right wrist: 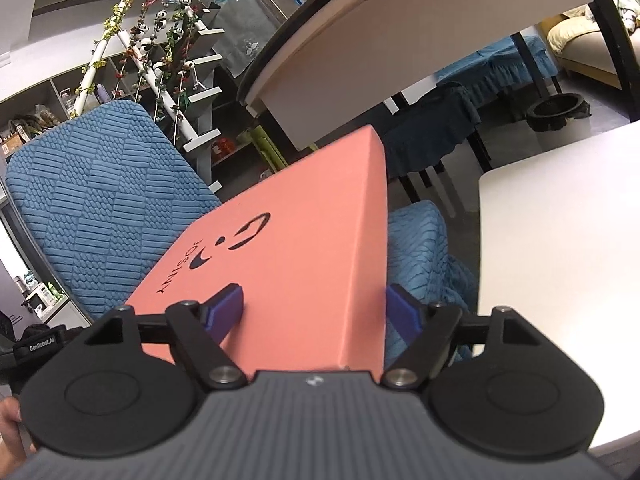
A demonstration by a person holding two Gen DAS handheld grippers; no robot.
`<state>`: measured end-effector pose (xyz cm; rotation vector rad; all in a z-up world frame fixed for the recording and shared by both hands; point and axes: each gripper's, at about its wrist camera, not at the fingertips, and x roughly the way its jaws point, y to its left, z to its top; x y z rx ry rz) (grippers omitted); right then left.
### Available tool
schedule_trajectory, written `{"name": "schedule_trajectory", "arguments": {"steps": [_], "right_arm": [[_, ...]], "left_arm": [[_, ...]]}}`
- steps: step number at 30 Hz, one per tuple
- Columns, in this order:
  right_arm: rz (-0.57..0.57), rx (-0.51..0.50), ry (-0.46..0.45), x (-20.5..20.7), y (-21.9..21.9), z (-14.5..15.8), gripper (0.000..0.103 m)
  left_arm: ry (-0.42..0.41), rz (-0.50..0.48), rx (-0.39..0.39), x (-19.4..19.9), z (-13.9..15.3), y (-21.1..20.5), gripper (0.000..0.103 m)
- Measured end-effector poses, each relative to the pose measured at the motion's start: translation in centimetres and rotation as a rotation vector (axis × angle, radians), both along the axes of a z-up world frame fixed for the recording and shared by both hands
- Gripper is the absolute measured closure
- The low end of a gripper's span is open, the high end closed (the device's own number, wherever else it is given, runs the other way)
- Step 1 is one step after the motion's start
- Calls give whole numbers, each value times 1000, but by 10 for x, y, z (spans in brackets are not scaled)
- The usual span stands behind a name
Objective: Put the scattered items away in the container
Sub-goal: 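Lower the lid onto the box rim with both grippers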
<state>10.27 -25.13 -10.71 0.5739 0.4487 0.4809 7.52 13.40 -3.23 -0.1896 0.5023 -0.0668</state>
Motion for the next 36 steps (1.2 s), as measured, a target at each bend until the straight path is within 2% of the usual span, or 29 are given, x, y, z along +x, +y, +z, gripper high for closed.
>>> {"name": "schedule_trajectory", "arguments": {"steps": [6,17,23,30,36], "right_arm": [[8,3,5,6,18,0,25],[49,17,-51,5,42,14,25],[76,-16,-85,4,59,18,24],[69,-21,-83,4,62,20,23],[61,-34,-91,4,64,18,23]], "left_arm": [[-25,49,39,4,1,8,2],[-80,106,-38,-8,12,39,2],[-69,132,-44,-12,8,51,2],[-78,127,-5,-13,9,45,2],[-49,130,26,-8,3,42,2]]}}
